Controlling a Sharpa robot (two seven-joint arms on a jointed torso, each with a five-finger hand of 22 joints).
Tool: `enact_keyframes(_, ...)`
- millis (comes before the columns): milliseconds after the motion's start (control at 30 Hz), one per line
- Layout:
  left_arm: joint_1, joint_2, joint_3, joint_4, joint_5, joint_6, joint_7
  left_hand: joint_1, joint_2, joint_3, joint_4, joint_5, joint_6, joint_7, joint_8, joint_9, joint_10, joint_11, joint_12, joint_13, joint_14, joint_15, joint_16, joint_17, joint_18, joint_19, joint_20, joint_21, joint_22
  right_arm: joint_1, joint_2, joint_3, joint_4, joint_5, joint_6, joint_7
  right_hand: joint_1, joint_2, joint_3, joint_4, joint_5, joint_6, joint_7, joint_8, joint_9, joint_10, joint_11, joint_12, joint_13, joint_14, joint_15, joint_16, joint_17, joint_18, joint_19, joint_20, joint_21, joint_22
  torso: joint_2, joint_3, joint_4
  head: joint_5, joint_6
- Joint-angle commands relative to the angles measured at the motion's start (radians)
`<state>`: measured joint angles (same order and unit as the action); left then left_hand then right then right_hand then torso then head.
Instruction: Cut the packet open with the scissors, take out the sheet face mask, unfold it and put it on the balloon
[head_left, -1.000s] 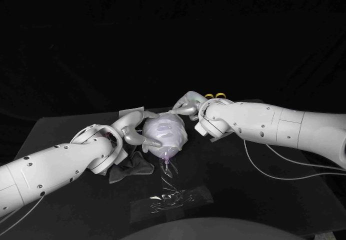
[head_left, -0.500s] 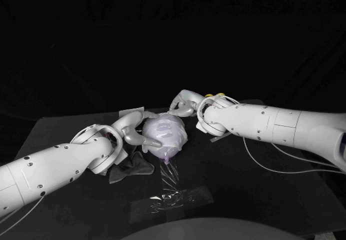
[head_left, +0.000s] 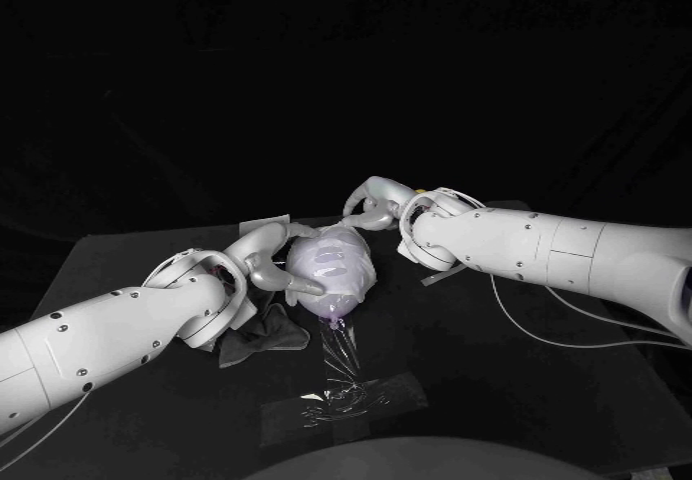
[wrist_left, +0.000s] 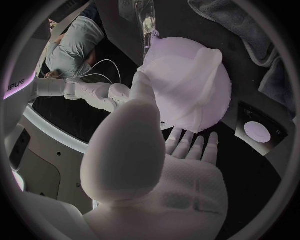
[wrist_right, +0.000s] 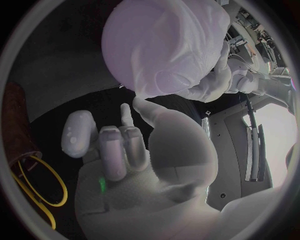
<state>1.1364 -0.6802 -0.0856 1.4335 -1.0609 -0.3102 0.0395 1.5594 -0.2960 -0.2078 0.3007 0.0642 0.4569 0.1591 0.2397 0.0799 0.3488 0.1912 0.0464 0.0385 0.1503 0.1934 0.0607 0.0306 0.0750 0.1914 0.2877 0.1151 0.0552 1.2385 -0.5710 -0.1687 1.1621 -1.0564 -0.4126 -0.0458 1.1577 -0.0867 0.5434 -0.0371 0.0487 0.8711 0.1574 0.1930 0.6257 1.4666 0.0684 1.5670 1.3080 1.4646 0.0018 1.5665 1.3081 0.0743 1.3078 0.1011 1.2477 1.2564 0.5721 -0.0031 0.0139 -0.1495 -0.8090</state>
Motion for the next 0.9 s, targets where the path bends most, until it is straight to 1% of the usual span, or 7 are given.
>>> enact_keyframes(33,-0.003,0.002,-0.003,0.002,0.003,0.024,-0.007,0.010,0.004,0.006,0.002,-0.006,0.006,0.064,0.002,0.001,0.006,-0.003,-0.006,0.001,-0.010,-0.001,-0.006,-0.001,0.009,-0.003,-0.002,-0.003,-0.002,0.000,0.003,0.000,-0.009,0.014,0.004,-0.016,0.008,-0.010,-0.007,-0.006,0.000,-0.005,0.006,-0.012,-0.006,0.100,0.011,-0.005,0.259,0.106,0.011,0.004,0.263,0.016,-0.009,0.006,-0.009,-0.005,0.000,0.0006,0.0005,0.000,0.000)
enact_keyframes(200,-0.003,0.002,-0.003,0.002,0.003,0.023,-0.007,0.010,0.004,0.006,0.002,-0.006,0.006,0.064,0.002,0.001,0.006,-0.003,-0.006,0.001,-0.010,-0.001,-0.006,-0.001,0.009,-0.003,-0.002,-0.003,-0.002,-0.001,0.006,-0.002,-0.020,-0.022,0.032,-0.054,0.058,-0.033,-0.010,-0.048,0.000,0.005,0.008,-0.026,-0.013,0.099,0.013,-0.008,0.257,0.106,0.014,0.004,0.263,0.019,-0.010,0.016,-0.010,-0.004,0.001,0.0000,0.0005,-0.001,-0.001)
enact_keyframes(400,-0.003,0.002,-0.003,0.003,0.005,0.017,-0.003,0.011,0.003,0.005,0.002,-0.006,0.006,0.064,0.002,0.002,0.007,-0.003,-0.007,0.001,-0.009,-0.001,-0.006,-0.001,0.011,-0.004,-0.002,-0.003,-0.002,-0.003,0.002,-0.003,-0.019,-0.085,0.032,-0.095,0.086,-0.043,-0.013,-0.074,0.000,0.020,0.007,-0.029,-0.016,0.099,0.012,-0.007,0.257,0.106,0.014,0.004,0.263,0.019,-0.009,0.019,-0.009,0.000,0.000,-0.0002,0.0000,-0.001,-0.001)
enact_keyframes(667,-0.003,-0.005,-0.002,0.010,0.054,-0.034,0.070,0.015,0.008,0.023,0.001,-0.007,0.034,0.079,0.015,0.009,0.043,0.014,-0.001,0.004,0.014,0.018,0.002,0.005,0.022,-0.006,0.000,-0.003,-0.002,-0.004,-0.034,-0.003,0.031,-0.040,-0.108,-0.050,0.084,-0.026,-0.014,-0.066,0.000,0.044,0.004,-0.025,-0.016,0.087,0.010,-0.032,0.245,0.106,0.012,0.004,0.263,0.026,-0.027,0.019,-0.032,-0.021,0.000,-0.0005,-0.0005,0.005,0.010)
enact_keyframes(833,-0.003,-0.017,0.002,0.025,0.126,-0.072,0.169,0.019,0.017,0.042,0.001,-0.007,0.057,0.089,0.027,0.016,0.078,0.026,0.003,0.007,0.031,0.031,0.008,0.009,0.028,-0.011,0.004,-0.006,-0.004,-0.004,-0.076,-0.003,0.084,0.076,-0.227,0.067,0.078,-0.021,-0.021,-0.058,0.000,0.048,0.001,-0.040,-0.023,-0.046,0.006,-0.278,0.116,0.033,0.008,-0.061,0.109,0.078,-0.214,0.018,-0.258,-0.209,-0.001,-0.0008,-0.0017,0.010,0.016)
enact_keyframes(867,-0.003,-0.020,0.002,0.028,0.138,-0.076,0.186,0.020,0.018,0.043,0.001,-0.007,0.058,0.090,0.027,0.016,0.078,0.026,0.003,0.007,0.031,0.032,0.008,0.009,0.028,-0.011,0.004,-0.006,-0.004,-0.004,-0.083,-0.003,0.094,0.095,-0.243,0.084,0.076,-0.023,-0.019,-0.055,-0.002,0.054,0.000,-0.043,-0.023,-0.151,0.000,-0.465,0.012,-0.043,0.007,-0.138,-0.027,0.108,-0.343,0.017,-0.417,-0.336,-0.001,-0.0008,-0.0019,0.012,0.017)
enact_keyframes(900,-0.003,-0.023,0.003,0.032,0.154,-0.080,0.205,0.020,0.018,0.043,0.001,-0.007,0.058,0.090,0.027,0.016,0.078,0.026,0.003,0.007,0.031,0.032,0.008,0.009,0.028,-0.011,0.004,-0.006,-0.004,-0.004,-0.091,-0.003,0.106,0.119,-0.260,0.104,0.073,-0.024,-0.021,-0.051,0.002,0.067,-0.001,-0.038,-0.021,-0.195,-0.005,-0.553,-0.043,-0.083,0.006,-0.183,-0.096,0.109,-0.354,0.017,-0.436,-0.347,-0.001,-0.0005,-0.0022,0.012,0.018)
